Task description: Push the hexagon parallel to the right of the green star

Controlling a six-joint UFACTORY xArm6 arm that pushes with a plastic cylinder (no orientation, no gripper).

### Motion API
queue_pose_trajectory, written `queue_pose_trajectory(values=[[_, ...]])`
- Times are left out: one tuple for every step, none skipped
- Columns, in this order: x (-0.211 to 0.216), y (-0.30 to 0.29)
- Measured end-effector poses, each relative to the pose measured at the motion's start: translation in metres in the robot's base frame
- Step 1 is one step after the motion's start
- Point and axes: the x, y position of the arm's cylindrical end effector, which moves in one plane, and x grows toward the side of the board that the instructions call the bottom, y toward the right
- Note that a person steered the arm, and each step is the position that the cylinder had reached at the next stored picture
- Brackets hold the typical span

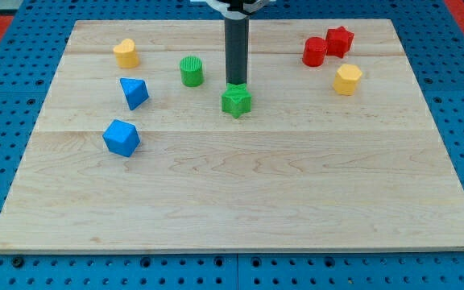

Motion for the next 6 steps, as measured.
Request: queue_pose_trajectory(values=[[0.000,0.000],[-0.023,0.045],[-0.038,0.112],[-0.038,0.190],[-0.026,0.216],[-0.019,0.229]])
